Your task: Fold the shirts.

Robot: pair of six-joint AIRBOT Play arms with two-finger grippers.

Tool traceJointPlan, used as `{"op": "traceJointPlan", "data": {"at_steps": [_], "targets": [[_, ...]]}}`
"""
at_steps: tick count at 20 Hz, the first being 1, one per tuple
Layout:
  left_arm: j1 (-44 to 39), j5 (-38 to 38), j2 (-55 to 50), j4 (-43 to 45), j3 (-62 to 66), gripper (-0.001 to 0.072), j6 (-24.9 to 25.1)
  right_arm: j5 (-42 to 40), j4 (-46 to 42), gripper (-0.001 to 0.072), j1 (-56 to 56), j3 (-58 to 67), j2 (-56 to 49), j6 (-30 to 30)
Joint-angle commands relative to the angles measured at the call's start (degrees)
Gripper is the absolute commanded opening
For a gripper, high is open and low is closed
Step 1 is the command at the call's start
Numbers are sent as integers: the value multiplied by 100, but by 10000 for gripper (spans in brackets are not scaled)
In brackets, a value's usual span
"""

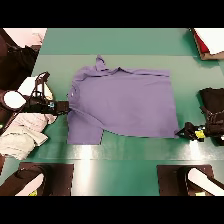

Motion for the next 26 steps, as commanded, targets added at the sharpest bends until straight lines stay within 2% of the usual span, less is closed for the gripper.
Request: {"op": "traceJointPlan", "data": {"at_steps": [1, 4, 7, 11, 14, 17, 20, 23, 24, 26], "targets": [[0, -44, 11, -35, 223, 26, 2, -2, 70, 16, 323, 203, 505, 35], [0, -229, 11, 7, 1572, 26, 94, 9, 833, 15, 398, 1327, 1207, 83], [0, -267, 11, 35, 3797, 26, 378, -474, 1683, 15, 400, 3106, 1770, 120], [0, -90, 11, 385, 6714, 25, 501, -1106, 1600, 15, 393, 5525, 2144, 127], [-2, 11, 15, 448, 8087, 26, 498, -1141, 1279, 15, 393, 6850, 2221, 136], [-2, 238, 271, 223, 8297, 25, 494, -1019, 922, 15, 387, 7683, 2218, 481], [-2, 273, 369, -385, 8299, 25, 498, -599, 122, 14, 382, 8323, 2142, 1062], [-2, 199, 350, -566, 8181, 25, 612, 527, -625, 13, 380, 8990, 1740, 1528], [-2, 219, 350, -538, 7978, 25, 815, 890, -616, 13, 380, 9086, 1545, 1530], [-2, 162, 254, -400, 7316, 25, 828, 1530, -452, 13, 393, 8887, 1113, 1694]]}}
